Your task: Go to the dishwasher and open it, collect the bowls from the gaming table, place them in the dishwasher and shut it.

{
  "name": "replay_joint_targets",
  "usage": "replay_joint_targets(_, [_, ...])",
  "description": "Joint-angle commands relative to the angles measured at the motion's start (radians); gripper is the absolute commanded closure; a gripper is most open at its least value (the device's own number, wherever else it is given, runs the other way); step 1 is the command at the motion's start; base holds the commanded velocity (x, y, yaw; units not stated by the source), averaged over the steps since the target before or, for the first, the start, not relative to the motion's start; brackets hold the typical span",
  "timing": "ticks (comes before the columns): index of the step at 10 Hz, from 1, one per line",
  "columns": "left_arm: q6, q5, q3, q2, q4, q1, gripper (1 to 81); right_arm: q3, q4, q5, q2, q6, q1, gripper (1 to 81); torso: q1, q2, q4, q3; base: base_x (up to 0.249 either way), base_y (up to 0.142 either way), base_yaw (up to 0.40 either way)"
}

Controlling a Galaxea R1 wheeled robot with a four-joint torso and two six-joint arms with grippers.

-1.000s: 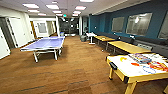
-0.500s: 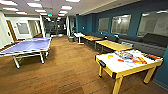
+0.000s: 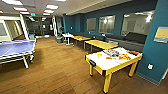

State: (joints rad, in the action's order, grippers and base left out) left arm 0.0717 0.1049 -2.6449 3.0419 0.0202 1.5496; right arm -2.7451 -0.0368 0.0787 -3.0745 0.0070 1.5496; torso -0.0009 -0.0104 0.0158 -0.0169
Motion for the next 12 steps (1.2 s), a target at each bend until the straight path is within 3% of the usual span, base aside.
replay_joint_targets(1, [0.0, -0.05, 0.006, 0.002, 0.004, -0.045, 1.0, 0.004, -0.006, -0.048, -0.003, -0.005, -0.052, 1.0, 0.001, 0.0, 0.0, 0.0, 0.0, -0.255, 0.0])
replay_joint_targets(3, [0.002, -0.05, 0.006, 0.002, 0.006, -0.045, 1.0, 0.004, -0.006, -0.048, -0.003, -0.005, -0.051, 1.0, 0.001, 0.0, 0.0, 0.0, 0.0, -0.184, 0.0])
replay_joint_targets(9, [0.003, -0.05, 0.006, 0.005, 0.004, -0.044, 1.0, 0.004, -0.008, -0.05, -0.003, -0.005, -0.055, 1.0, 0.001, 0.0, 0.0, 0.0, 0.0, 0.0, 0.0])
replay_joint_targets(12, [0.003, -0.048, 0.005, 0.005, -0.002, -0.045, 1.0, 0.006, -0.008, -0.05, -0.005, -0.005, -0.053, 1.0, 0.001, -0.002, 0.0, 0.001, 0.106, 0.0, 0.0])
